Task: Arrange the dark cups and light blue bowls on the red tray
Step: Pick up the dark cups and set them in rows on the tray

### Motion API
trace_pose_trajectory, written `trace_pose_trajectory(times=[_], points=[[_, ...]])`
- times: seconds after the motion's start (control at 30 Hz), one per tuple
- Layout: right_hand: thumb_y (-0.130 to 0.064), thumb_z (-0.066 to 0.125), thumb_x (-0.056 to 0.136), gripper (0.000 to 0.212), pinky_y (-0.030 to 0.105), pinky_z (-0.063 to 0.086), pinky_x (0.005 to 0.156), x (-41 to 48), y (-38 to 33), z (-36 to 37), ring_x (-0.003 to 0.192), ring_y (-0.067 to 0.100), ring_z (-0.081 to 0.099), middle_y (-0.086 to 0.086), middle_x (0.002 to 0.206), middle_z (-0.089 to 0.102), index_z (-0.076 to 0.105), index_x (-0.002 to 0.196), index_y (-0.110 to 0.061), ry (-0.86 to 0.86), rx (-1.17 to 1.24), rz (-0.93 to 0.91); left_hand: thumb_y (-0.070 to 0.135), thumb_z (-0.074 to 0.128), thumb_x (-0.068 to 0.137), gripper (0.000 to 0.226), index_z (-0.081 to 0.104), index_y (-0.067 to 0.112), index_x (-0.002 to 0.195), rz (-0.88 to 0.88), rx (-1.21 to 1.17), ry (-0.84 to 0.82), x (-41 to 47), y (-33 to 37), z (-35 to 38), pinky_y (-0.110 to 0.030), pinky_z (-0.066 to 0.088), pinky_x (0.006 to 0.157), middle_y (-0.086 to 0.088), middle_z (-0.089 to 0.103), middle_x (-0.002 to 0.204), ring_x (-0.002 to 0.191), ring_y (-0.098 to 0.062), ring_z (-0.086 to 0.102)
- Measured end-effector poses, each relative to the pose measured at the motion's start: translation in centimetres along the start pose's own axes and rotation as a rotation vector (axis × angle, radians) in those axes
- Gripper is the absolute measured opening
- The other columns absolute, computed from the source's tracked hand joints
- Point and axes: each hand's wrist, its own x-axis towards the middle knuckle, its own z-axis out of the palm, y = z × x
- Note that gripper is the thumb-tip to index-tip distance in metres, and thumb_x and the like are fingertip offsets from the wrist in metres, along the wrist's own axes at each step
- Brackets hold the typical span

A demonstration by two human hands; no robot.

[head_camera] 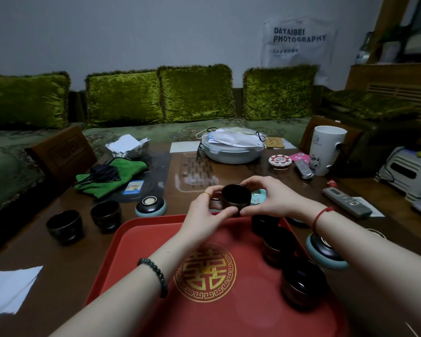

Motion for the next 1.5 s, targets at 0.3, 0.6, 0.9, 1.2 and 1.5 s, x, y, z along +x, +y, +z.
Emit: trace_pose_trajectory(times=[0.3,0.6,0.9,1.2,1.5], points=[[-0.037,0.078,0.060,0.057,0.041,0.033,0.105,-0.2,1.3,2.3,0.113,0.014,0.052,-0.004,0.117,0.061,0.056,0.111,-0.025,-0.048,-0.112,0.043,0.024,0.074,0.072,0.051,0.050,0.022,0.116,-0.067,-0.022,-0.082,-1.0,-2.3,0.8,-0.023,0.050,0.087,0.002,0.063,0.112,0.094,-0.008,0.064],[-0.041,0.077,0.061,0.061,0.047,0.026,0.108,0.3,2.0,3.6,0.115,0.015,0.051,-0.004,0.118,0.061,0.053,0.114,-0.024,-0.124,-0.206,0.068,0.027,0.074,0.072,0.053,0.049,0.023,0.119,-0.109,-0.004,-0.117,-1.4,-3.9,1.2,-0.017,0.049,0.085,0.005,0.063,0.116,0.095,-0.001,0.064],[-0.038,0.077,0.062,0.064,0.035,0.039,0.100,0.4,1.9,3.6,0.113,0.018,0.053,0.002,0.120,0.060,0.052,0.117,-0.019,-0.164,-0.204,0.027,0.027,0.072,0.074,0.055,0.044,0.026,0.121,-0.145,-0.005,-0.170,-1.4,-4.1,1.1,-0.029,0.053,0.081,0.004,0.060,0.118,0.102,-0.006,0.061],[-0.037,0.076,0.066,0.074,0.015,0.029,0.094,0.0,0.4,2.3,0.122,0.011,0.043,0.000,0.134,0.048,0.040,0.130,-0.024,-0.123,-0.124,-0.048,0.037,0.069,0.075,0.069,0.034,0.025,0.133,-0.076,0.179,-0.185,-1.7,-3.3,-1.8,-0.023,0.030,0.105,0.000,0.046,0.138,0.127,-0.010,0.040],[-0.032,0.076,0.068,0.073,0.022,0.034,0.100,1.4,-5.2,3.4,0.118,0.011,0.046,0.000,0.132,0.049,0.039,0.130,-0.023,-0.125,-0.043,-0.178,0.034,0.070,0.075,0.065,0.037,0.024,0.131,-0.045,0.291,-0.071,-3.0,-2.9,-9.1,-0.002,0.027,0.086,0.000,0.050,0.131,0.113,0.000,0.041]])
